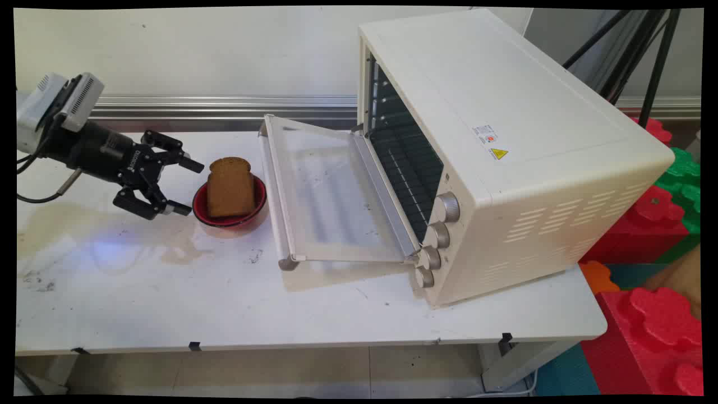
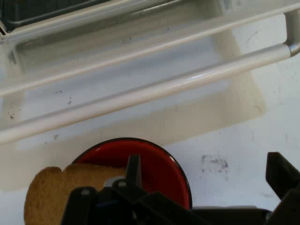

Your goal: Close the oven

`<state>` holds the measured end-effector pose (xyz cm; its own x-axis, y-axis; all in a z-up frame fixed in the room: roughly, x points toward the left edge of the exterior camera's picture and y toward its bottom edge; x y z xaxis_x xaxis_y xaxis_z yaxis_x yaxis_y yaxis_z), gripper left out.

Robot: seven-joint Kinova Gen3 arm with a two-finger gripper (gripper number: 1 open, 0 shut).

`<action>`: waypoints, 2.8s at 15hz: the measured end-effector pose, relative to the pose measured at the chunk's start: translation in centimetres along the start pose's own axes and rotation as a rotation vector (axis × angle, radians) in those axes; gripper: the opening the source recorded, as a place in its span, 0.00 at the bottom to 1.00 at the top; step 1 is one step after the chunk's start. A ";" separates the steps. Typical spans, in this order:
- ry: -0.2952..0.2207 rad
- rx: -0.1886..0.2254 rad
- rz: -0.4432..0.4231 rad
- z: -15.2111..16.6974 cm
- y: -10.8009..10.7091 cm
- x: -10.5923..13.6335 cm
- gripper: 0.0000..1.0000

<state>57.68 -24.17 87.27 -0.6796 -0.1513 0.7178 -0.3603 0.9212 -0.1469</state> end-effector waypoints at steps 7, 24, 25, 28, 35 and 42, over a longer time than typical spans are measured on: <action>0.010 0.011 -0.027 1.9 0.2 0.6 1.00; -0.007 0.017 -0.035 9.9 0.6 0.3 1.00; -0.008 0.016 -0.036 10.3 0.7 0.3 1.00; -0.008 0.015 -0.038 11.1 0.8 0.2 1.00; -0.003 0.015 -0.034 12.4 1.0 0.3 0.00; 0.010 0.021 -0.041 13.5 1.0 0.5 0.00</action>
<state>48.35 -28.19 78.33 -0.6576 -0.1853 0.7302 -0.4010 0.9067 -0.1311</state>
